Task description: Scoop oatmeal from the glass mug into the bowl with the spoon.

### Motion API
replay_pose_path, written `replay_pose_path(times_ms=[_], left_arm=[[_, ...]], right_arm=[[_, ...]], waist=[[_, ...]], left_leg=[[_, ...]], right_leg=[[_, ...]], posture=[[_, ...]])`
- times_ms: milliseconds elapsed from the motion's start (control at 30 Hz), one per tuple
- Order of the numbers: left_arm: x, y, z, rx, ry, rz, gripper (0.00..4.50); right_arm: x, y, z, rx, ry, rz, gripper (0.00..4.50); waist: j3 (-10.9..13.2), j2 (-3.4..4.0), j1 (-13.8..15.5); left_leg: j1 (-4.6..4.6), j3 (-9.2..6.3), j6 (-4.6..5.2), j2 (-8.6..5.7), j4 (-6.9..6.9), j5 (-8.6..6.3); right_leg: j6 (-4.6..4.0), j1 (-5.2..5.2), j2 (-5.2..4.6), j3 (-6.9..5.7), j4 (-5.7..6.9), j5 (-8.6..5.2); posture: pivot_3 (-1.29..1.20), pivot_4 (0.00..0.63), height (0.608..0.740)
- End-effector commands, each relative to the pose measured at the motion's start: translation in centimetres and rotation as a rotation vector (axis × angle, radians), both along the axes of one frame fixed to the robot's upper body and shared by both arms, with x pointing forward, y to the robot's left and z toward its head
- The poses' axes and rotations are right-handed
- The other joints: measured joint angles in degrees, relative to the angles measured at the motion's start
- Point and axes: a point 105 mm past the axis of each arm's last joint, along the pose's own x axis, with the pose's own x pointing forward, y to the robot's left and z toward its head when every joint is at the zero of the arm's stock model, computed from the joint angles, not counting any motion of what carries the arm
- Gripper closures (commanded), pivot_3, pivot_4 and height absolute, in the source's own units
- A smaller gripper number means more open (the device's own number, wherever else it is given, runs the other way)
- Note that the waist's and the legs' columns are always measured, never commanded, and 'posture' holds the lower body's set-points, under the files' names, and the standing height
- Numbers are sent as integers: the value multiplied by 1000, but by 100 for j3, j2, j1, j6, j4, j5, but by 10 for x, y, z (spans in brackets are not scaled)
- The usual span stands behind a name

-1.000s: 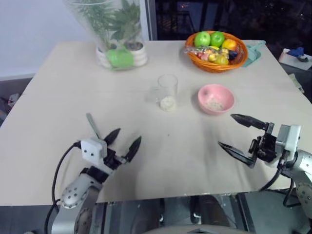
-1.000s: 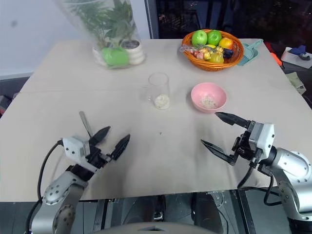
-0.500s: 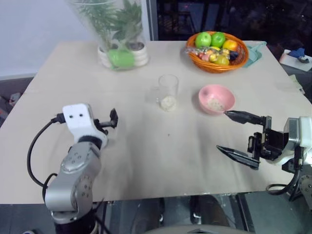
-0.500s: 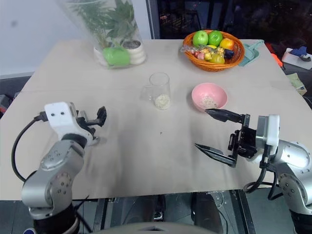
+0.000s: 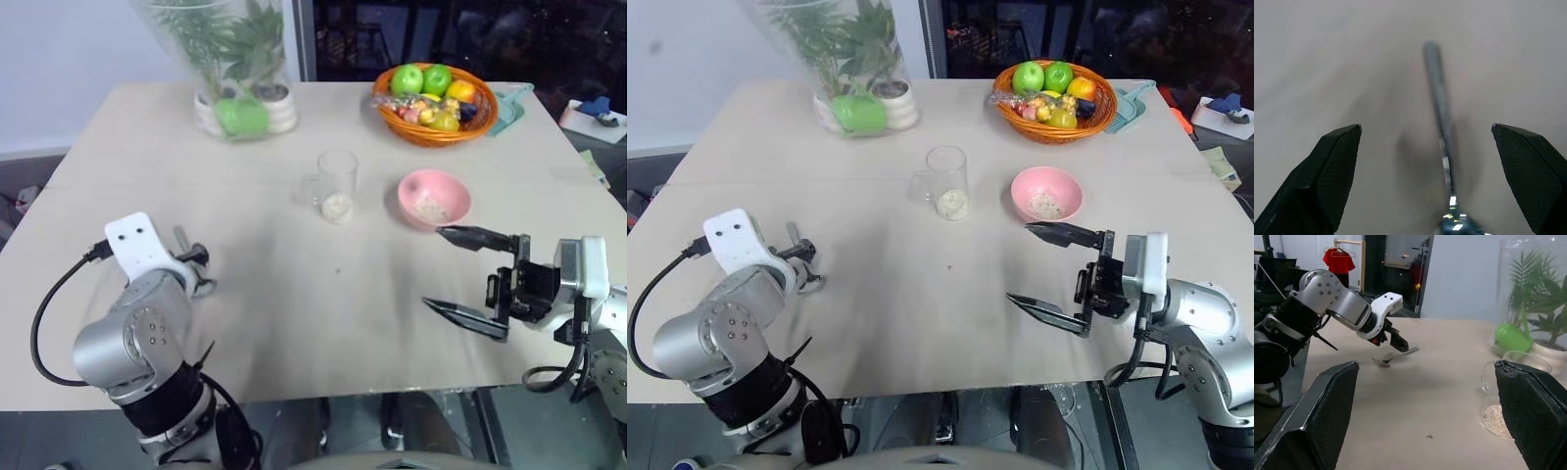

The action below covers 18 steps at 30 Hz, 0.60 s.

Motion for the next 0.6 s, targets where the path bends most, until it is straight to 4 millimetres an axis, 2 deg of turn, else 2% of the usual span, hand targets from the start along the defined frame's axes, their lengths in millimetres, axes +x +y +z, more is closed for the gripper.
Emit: replay_pose_path(times_ms=[33, 67, 133, 167, 333, 367, 500, 600], left_arm=[[4, -4, -13, -46, 53, -3, 548], [5, -5, -15, -48, 58, -8, 709], [7, -6, -16, -54, 59, -11, 1824], [8, -6, -18, -59, 61, -5, 1981], [12, -2, -21, -76, 61, 23, 4242], [13, -1, -21, -79, 59, 28, 4449], [17, 0, -13, -70, 7, 21, 4449], [24, 0, 10, -20, -154, -44, 4449]], right_arm=[[-2, 1, 4, -4, -43, -4, 0], [-2, 1, 3, -6, -44, -6, 0], [-2, 1, 3, -6, -45, -8, 0], [-2, 1, 3, -5, -46, -11, 0], [-3, 1, 3, -5, -49, -18, 0], [-3, 1, 3, -5, -48, -19, 0], [1, 2, 0, -8, -31, -36, 0], [10, 3, -3, -9, 29, -72, 0]], waist=[[-1, -2, 7], [-2, 0, 8], [-4, 3, 10], [-4, 3, 11], [-7, 9, 34], [-8, 9, 38], [-9, 12, 41], [-8, 9, 21]], left_leg=[[0, 0, 0, 0, 0, 0], [0, 0, 0, 0, 0, 0], [2, -1, -1, -1, 0, 1], [2, -1, -1, -1, 0, 1], [6, -4, -5, -1, 0, 3], [7, -6, -5, -1, 0, 3], [9, -8, -5, -1, 0, 3], [8, -8, -6, 0, 0, 3]], right_leg=[[0, 0, 0, 0, 0, 0], [0, 0, -1, 0, 0, 0], [0, 1, -1, 0, 2, 0], [-1, 1, -1, 0, 2, 0], [-1, 5, -2, -2, 5, 0], [-1, 6, -2, -3, 6, 0], [-2, 8, -3, -5, 6, 0], [-3, 8, -3, -6, 7, 1]], posture=[[0, 150, 740], [0, 150, 740], [0, 150, 740], [0, 150, 740], [0, 150, 740], [0, 150, 740], [0, 150, 740], [0, 150, 740]])
